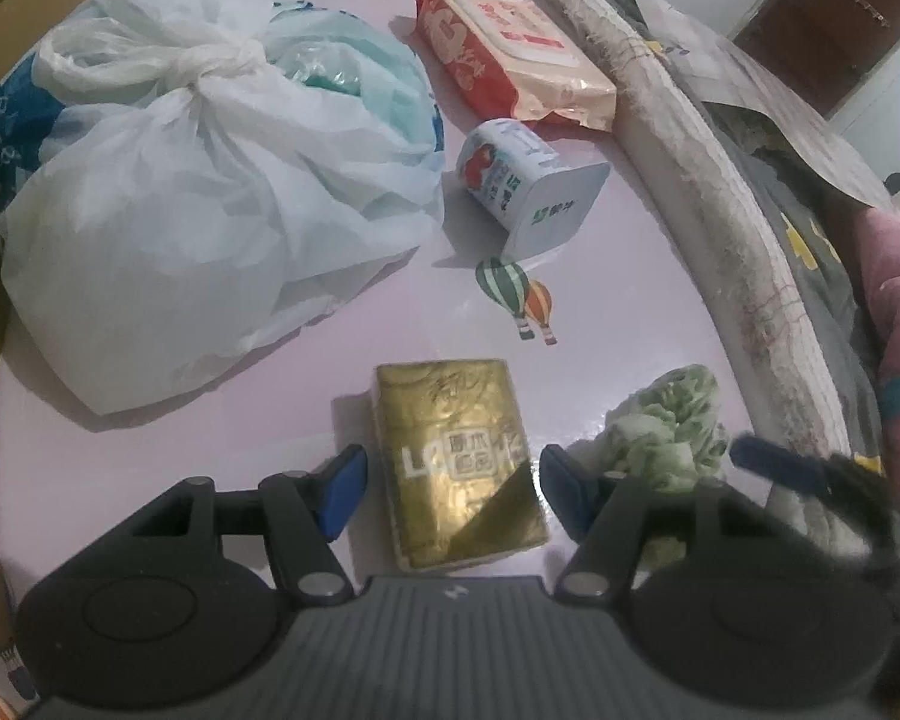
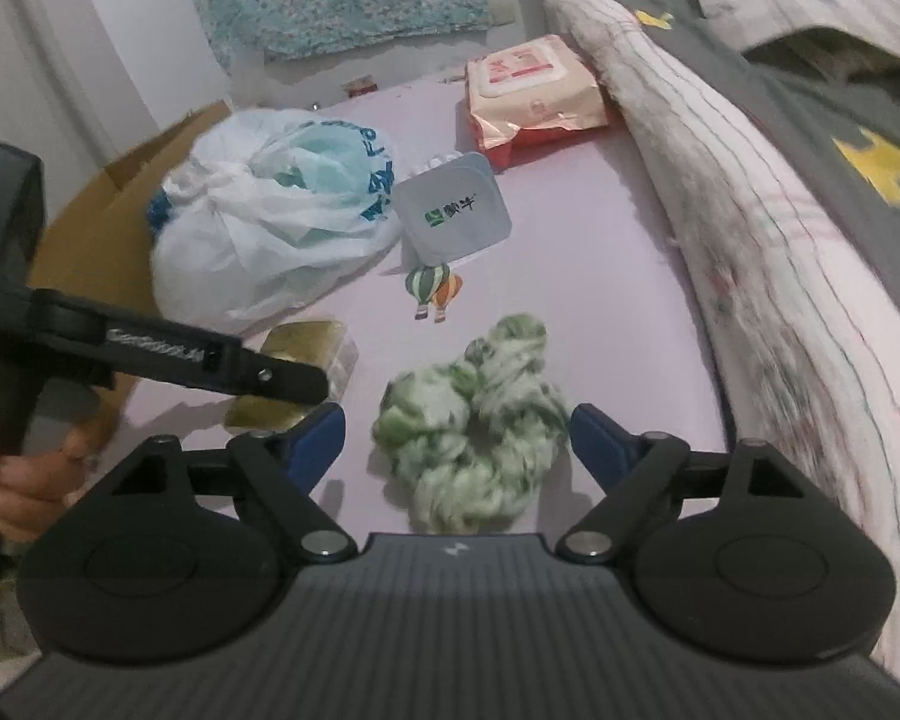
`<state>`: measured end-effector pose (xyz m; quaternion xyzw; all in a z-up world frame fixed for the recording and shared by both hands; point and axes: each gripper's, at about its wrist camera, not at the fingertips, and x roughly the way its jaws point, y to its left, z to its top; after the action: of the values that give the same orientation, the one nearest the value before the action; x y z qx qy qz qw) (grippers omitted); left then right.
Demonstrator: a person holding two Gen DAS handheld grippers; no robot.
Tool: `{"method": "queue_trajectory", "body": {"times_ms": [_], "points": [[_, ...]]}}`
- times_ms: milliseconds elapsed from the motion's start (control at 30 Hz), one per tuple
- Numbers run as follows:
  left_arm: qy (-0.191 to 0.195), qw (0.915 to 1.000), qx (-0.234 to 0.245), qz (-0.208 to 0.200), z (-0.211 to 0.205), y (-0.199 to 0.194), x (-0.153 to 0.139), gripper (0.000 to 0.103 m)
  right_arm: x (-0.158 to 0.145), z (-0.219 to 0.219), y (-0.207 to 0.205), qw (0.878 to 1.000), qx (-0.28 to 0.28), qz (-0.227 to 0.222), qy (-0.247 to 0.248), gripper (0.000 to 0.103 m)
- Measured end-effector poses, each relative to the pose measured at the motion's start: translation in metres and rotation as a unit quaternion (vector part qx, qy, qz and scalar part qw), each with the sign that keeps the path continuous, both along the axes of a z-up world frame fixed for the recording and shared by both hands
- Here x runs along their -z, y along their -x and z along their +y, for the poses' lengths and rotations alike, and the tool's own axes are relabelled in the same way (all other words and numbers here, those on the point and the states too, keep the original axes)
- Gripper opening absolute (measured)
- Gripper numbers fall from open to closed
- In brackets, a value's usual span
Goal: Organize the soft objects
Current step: 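Grasp the gold box with the left tool while the right tool grasps the green scrunchie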
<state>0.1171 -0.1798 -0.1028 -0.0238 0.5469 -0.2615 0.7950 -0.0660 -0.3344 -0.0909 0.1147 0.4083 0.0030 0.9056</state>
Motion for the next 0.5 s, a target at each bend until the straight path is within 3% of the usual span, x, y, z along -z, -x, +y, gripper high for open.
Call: {"method": "queue_trajectory", "body": {"times_ms": [367, 467, 500], "points": [[-0.022, 0.9986, 0.036, -0.032, -0.008, 0.007, 0.001, 0.067, 0.014, 0.017, -0.015, 0.998, -0.025, 0.011, 0.059, 0.081], [-0.023, 0.9983, 0.040, -0.037, -0.009, 0.007, 0.001, 0.065, 0.014, 0.017, -0.015, 0.998, -0.017, 0.010, 0.064, 0.074], [-0.023, 0.9981, 0.041, -0.040, -0.009, 0.008, 0.001, 0.063, 0.014, 0.016, -0.016, 0.998, -0.010, 0.009, 0.064, 0.066]]}}
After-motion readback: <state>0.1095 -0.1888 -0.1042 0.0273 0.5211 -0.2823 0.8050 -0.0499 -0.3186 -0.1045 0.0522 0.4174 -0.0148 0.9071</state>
